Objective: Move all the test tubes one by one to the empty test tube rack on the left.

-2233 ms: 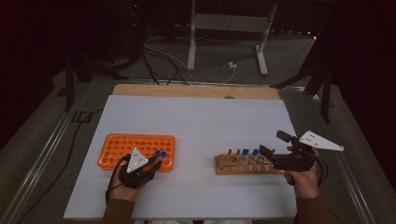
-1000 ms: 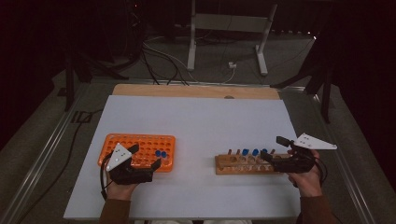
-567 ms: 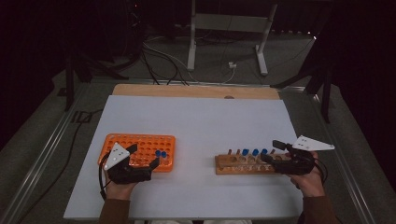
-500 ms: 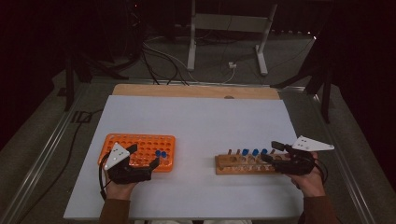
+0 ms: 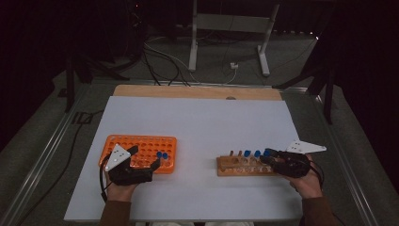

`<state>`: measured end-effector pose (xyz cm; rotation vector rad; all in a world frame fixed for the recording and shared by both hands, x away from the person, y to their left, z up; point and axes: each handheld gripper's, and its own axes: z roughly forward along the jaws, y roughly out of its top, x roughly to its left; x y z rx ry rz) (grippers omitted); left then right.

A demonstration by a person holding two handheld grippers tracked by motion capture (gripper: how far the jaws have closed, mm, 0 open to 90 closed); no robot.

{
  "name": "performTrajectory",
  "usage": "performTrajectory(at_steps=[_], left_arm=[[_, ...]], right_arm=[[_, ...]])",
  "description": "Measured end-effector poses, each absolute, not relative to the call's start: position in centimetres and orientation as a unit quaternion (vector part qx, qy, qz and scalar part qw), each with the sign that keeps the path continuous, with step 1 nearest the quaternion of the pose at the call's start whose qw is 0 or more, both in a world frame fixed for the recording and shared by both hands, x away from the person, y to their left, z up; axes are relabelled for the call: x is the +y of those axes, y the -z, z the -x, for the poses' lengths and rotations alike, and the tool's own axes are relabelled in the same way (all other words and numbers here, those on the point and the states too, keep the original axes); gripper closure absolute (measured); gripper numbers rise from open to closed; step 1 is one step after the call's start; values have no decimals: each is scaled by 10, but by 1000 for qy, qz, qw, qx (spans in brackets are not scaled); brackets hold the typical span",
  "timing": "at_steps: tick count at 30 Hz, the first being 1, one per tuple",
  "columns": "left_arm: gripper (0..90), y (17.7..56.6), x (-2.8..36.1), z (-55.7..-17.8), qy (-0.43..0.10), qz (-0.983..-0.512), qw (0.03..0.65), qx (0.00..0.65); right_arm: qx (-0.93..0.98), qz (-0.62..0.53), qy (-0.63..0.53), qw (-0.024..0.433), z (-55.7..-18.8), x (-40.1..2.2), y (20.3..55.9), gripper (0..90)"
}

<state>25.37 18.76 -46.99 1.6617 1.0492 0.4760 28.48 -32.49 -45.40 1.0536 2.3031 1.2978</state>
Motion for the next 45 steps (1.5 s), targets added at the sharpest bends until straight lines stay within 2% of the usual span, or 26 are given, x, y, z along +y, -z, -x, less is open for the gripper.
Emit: performTrajectory(at_steps=[19,45], left_arm=[[9,471,188,-254,-199,-696,531,441],[9,471,187,-255,-197,-698,529,440]], right_arm=[[804,-357,-451,154,-284,-322,456,751],[798,-362,-455,158,-281,-322,442,762]])
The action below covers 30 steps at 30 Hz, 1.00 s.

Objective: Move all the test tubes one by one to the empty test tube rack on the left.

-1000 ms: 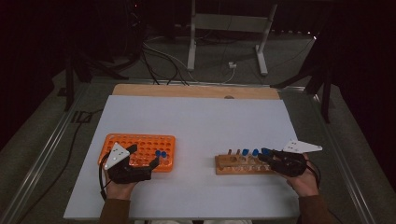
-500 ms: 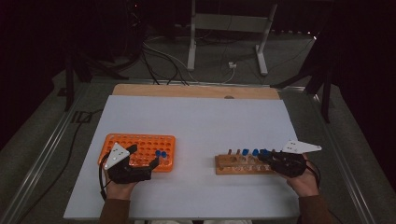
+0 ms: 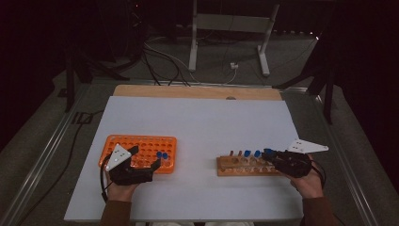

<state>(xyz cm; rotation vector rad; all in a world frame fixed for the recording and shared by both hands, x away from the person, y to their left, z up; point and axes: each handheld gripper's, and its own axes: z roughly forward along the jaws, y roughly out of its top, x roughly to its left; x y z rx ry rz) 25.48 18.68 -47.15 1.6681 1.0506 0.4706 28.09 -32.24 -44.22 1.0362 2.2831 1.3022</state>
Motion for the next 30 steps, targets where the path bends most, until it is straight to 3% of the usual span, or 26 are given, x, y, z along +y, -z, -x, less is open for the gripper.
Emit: performTrajectory(at_steps=[30], left_arm=[[9,472,187,-255,-196,-698,530,440]], right_arm=[[777,-363,-484,176,-271,-327,411,762]])
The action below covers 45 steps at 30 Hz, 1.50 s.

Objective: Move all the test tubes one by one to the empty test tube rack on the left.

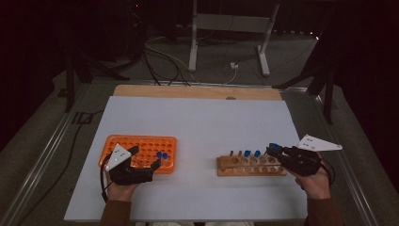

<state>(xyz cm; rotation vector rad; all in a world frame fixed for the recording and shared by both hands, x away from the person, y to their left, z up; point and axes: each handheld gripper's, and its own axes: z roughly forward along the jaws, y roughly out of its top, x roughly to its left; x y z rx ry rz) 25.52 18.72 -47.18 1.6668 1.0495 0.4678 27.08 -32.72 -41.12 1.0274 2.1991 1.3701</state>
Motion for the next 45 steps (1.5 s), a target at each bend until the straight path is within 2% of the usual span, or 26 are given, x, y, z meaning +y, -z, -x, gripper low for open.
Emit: performTrajectory(at_steps=[14,26,37,45], left_arm=[[9,471,188,-255,-196,-696,532,441],[9,459,190,-251,-215,-683,547,435],[9,438,170,-246,-233,-693,557,395],[10,425,144,-244,-223,-706,567,361]], right_arm=[[773,-349,-498,182,-263,-325,396,762],[785,-327,-500,160,-261,-313,394,762],[797,-305,-503,136,-262,-291,397,761],[798,-296,-511,121,-263,-276,399,760]])
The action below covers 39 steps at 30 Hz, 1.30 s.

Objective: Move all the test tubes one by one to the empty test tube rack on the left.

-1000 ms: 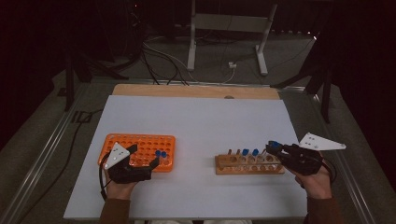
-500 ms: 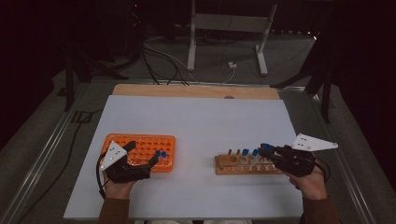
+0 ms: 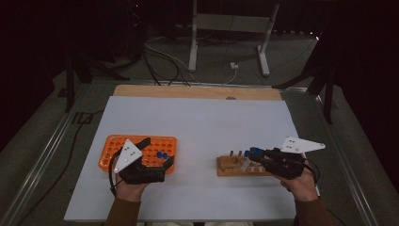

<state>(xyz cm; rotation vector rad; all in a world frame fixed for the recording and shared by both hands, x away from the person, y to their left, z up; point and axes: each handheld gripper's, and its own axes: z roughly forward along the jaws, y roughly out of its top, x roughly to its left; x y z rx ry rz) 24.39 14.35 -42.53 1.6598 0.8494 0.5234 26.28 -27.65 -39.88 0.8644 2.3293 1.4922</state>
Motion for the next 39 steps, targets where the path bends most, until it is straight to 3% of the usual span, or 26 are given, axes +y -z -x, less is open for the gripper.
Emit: performTrajectory(at_steps=[21,26,34,39], left_arm=[[87,442,45,-254,-142,-771,554,281],[204,448,22,-255,-133,-782,548,266],[536,451,1,-255,-118,-794,547,237],[662,452,-3,-256,-113,-798,545,231]], right_arm=[[801,-289,-514,99,-265,-235,410,760],[803,-286,-515,94,-265,-229,411,760],[804,-282,-517,86,-265,-226,413,760],[804,-282,-517,85,-264,-224,413,760]])
